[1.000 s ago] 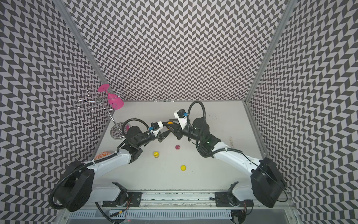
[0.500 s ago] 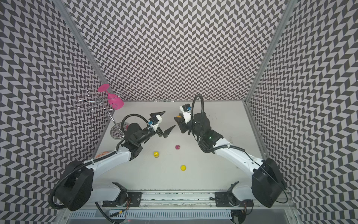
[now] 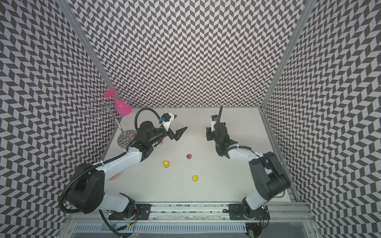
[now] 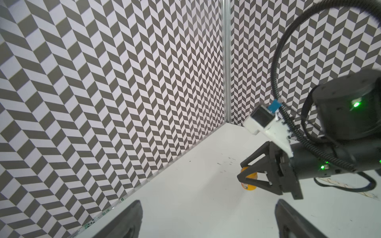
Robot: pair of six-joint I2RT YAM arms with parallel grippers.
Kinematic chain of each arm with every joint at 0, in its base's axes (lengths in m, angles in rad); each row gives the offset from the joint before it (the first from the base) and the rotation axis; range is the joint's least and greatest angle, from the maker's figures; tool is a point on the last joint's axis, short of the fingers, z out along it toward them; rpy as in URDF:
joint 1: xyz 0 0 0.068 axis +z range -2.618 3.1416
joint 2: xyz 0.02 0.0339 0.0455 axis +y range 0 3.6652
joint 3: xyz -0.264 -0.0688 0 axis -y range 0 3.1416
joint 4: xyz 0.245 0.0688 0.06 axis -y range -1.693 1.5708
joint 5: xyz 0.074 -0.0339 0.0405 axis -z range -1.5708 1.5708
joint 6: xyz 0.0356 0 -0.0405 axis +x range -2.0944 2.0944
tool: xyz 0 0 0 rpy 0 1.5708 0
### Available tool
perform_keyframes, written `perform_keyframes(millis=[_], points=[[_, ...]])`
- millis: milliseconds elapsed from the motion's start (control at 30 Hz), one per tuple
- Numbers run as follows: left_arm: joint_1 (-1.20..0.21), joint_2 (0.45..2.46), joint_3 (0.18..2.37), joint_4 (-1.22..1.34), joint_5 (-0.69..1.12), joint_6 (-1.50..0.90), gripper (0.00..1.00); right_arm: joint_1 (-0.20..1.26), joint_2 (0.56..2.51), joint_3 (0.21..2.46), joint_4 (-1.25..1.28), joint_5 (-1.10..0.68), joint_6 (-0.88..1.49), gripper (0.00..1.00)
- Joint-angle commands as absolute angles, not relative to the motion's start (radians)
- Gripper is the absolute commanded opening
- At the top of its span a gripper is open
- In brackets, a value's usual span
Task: Close the paint jar lid
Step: Place the paint jar at the center of the board.
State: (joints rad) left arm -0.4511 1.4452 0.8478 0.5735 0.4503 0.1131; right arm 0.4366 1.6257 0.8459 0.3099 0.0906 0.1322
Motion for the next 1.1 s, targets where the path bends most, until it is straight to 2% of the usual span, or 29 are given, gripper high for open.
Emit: perform_keyframes(millis=[0,667,1067], points=[[-0.452,1.469,0.895,0.514,0.489,0.092,1.0,0.436,1.665,0.841,0.444,0.142,0.185,0.0],[-0.457,1.491,0.941,0.428,0.575,0.124,1.0,0.434,1.844,0.842,0.505,0.209,0.249,0.0],[-0.47,1.584,1.047,0.222,0.541,0.168,1.0,0.434,1.896,0.848,0.517,0.214,0.242,0.0]])
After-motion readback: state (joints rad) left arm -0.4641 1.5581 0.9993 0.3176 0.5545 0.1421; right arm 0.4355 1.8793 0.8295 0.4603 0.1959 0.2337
